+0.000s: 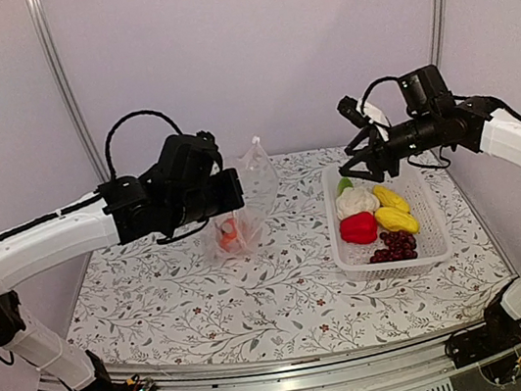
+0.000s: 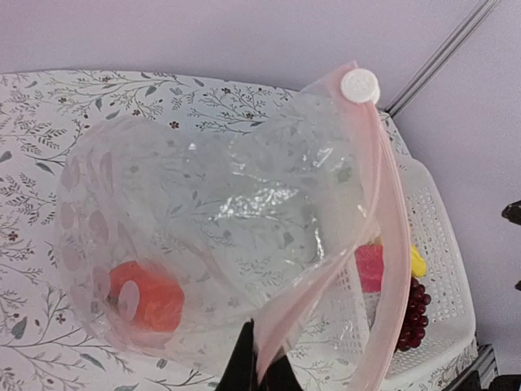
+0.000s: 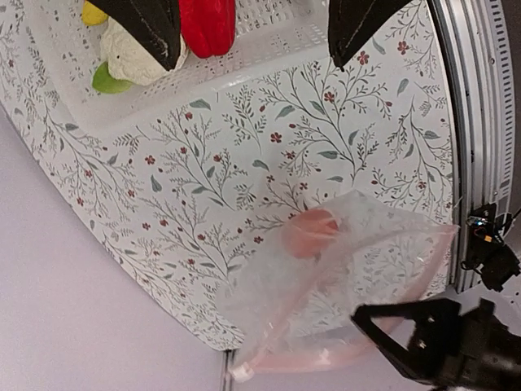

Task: Place the food in the zip-top bag and seal the zipper
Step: Place the fake vegetable in the zipper food storage bag, then pick up the fake vegetable from the bin.

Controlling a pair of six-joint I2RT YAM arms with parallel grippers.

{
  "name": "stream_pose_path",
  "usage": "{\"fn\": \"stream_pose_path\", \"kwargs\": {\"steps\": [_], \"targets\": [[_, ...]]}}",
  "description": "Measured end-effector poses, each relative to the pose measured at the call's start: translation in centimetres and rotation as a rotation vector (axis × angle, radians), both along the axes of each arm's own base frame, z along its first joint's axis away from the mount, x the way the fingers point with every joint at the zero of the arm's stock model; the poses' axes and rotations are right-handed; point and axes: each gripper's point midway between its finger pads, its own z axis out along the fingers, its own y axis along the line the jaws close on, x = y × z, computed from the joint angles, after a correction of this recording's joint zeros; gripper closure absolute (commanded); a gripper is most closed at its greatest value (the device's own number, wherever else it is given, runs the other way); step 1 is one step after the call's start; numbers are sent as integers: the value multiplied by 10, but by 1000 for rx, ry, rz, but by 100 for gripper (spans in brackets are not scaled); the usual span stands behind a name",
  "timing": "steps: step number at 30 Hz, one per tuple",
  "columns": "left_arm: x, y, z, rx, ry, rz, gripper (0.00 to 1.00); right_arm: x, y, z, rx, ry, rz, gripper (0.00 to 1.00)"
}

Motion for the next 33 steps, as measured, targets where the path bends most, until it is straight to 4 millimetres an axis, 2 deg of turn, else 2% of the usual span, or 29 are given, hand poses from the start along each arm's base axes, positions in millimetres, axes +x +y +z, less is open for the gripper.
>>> {"fn": "stream_pose_path", "kwargs": {"steps": [5, 7, 9, 14, 21, 24, 26, 29, 33], "targets": [[4, 15, 22, 22, -39, 25, 100, 14, -40, -92, -186, 123, -84, 49], [5, 16, 21, 35, -37, 23, 100, 15, -50, -121, -250, 168, -93, 50], [6, 15, 18, 49, -32, 19, 100, 16, -56, -141, -300, 199, -99, 46], [6, 12, 7, 74, -13, 10, 100, 23, -63, -167, -373, 231, -120, 30], [5, 10, 6, 74, -7, -2, 100, 34, -74, -201, -454, 273, -155, 22], [5, 10, 6, 75, -8, -2, 100, 37, -75, -212, -470, 292, -158, 22], [5, 10, 5, 76, -8, -3, 100, 38, -75, -219, -477, 301, -157, 25], [5, 10, 5, 77, -8, -6, 100, 40, -74, -228, -484, 313, -153, 37], [5, 10, 5, 76, -7, -7, 100, 40, -73, -235, -480, 328, -143, 63]]}}
